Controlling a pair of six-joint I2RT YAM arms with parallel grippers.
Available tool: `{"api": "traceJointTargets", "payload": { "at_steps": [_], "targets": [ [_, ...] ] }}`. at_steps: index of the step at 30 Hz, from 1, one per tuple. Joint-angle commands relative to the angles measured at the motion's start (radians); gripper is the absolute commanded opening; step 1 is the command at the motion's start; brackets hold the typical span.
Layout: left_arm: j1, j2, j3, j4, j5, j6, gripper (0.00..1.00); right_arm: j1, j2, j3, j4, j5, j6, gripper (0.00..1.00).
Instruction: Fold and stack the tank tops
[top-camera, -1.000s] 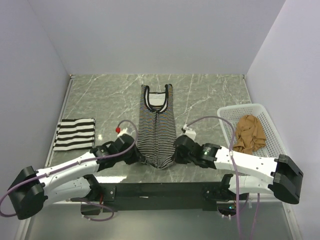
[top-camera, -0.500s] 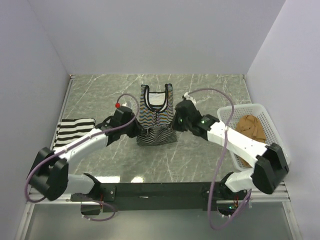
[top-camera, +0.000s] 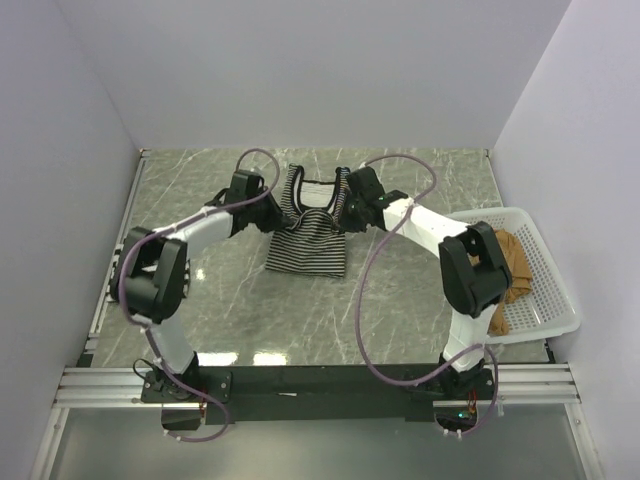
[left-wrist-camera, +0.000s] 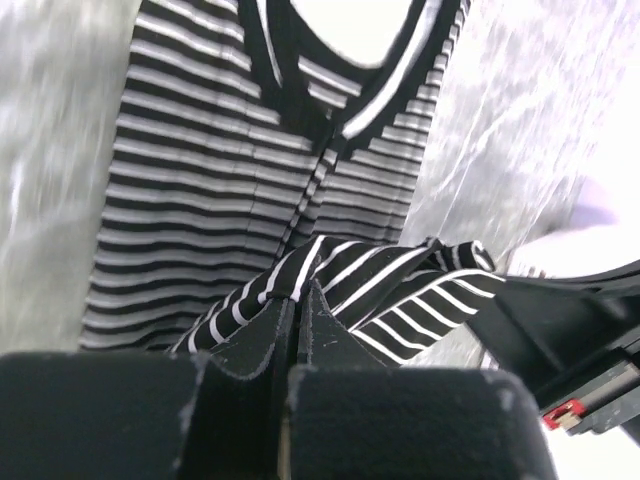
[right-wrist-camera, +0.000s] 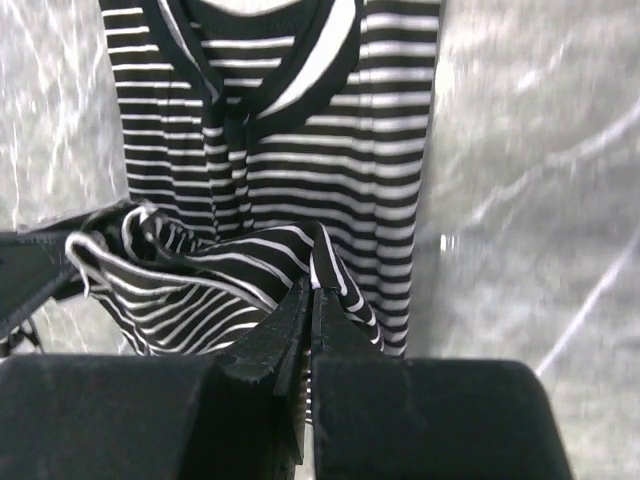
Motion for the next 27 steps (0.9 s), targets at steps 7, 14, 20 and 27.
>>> {"api": "traceJointTargets", "payload": {
  "at_steps": [7, 14, 20, 27],
  "targets": [
    [0.042, 0.196, 0.244, 0.031, 0.108, 0.043, 0.01, -0.066, 0.106, 0.158, 0.026, -0.066, -0.022, 0.00],
    [0.075, 0.290, 0.341, 0.063, 0.175, 0.025, 0.02, -0.109, 0.161, 0.211, 0.034, -0.099, -0.015, 0.00],
    [0.098, 0.394, 0.471, 0.064, 0.218, 0.002, 0.02, -0.132, 0.259, 0.314, 0.015, -0.119, -0.010, 0.00],
    [0.139, 0.494, 0.565, 0.087, 0.260, -0.021, 0.27, -0.178, 0.345, 0.426, -0.008, -0.141, 0.001, 0.35]
  ]
}}
